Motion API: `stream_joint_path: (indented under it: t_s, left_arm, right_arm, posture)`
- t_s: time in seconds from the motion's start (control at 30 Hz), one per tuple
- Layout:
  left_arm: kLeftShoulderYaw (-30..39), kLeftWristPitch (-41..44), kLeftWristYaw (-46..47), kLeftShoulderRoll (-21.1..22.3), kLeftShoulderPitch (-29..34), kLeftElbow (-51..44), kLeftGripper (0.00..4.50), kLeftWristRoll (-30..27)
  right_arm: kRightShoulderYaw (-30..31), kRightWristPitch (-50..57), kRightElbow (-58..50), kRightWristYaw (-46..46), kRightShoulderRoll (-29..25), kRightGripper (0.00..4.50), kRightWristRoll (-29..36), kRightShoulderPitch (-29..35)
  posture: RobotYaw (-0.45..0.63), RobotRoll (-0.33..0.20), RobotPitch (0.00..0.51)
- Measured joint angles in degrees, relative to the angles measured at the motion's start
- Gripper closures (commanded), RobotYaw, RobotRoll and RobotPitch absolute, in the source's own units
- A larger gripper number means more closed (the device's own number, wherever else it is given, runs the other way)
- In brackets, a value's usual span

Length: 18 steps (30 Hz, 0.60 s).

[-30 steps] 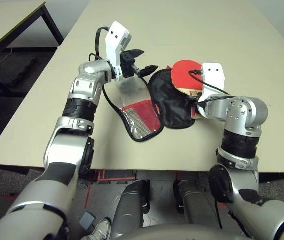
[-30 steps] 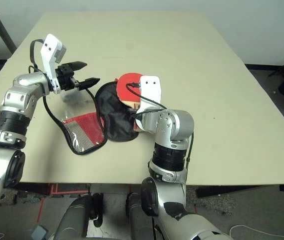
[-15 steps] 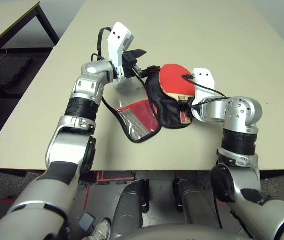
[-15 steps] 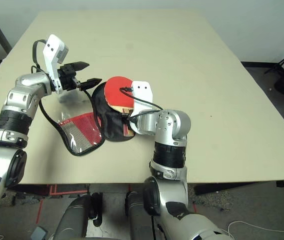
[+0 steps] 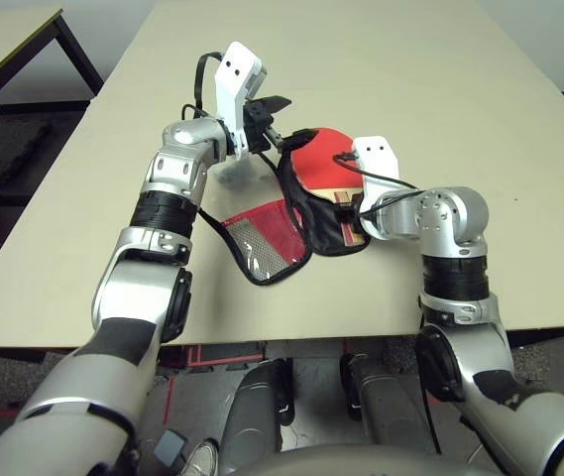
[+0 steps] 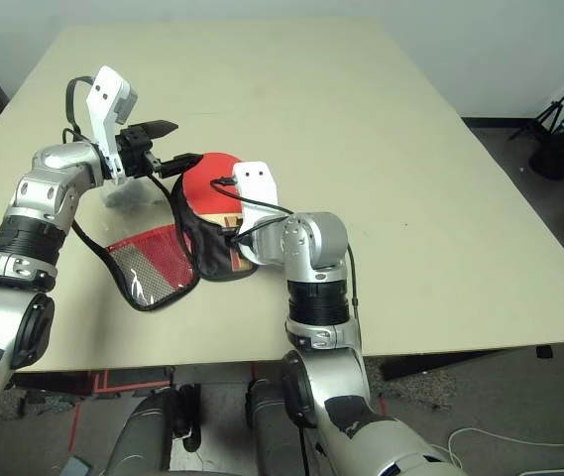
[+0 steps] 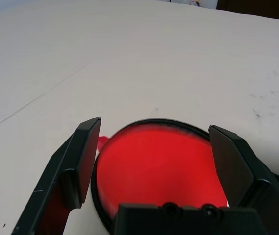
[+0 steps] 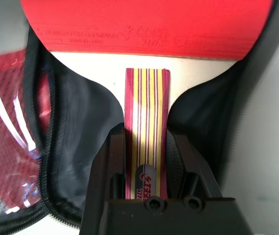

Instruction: Store the ping-pong paddle in its case and zip it.

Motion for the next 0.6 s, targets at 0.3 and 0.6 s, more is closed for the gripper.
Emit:
stream_joint_path:
  t_s: [0.3, 0.6]
  left_arm:
    - [0.02, -0.2, 0.49, 0.03, 0.01, 0.0, 0.0, 0.0]
    - [0.01, -0.62, 0.54, 0.05, 0.0, 1.24, 0.0, 0.09]
  right_arm:
    - [0.86, -2.28, 4.12, 0.84, 0.2, 3.37, -2.36, -2.1]
    - [-3.12, 2.95, 0.69, 0.19, 0.19, 3.37, -4.55, -2.17]
  posture:
    - [-0.05, 0.0, 0.18]
    - [-0.08, 0.0, 0.183]
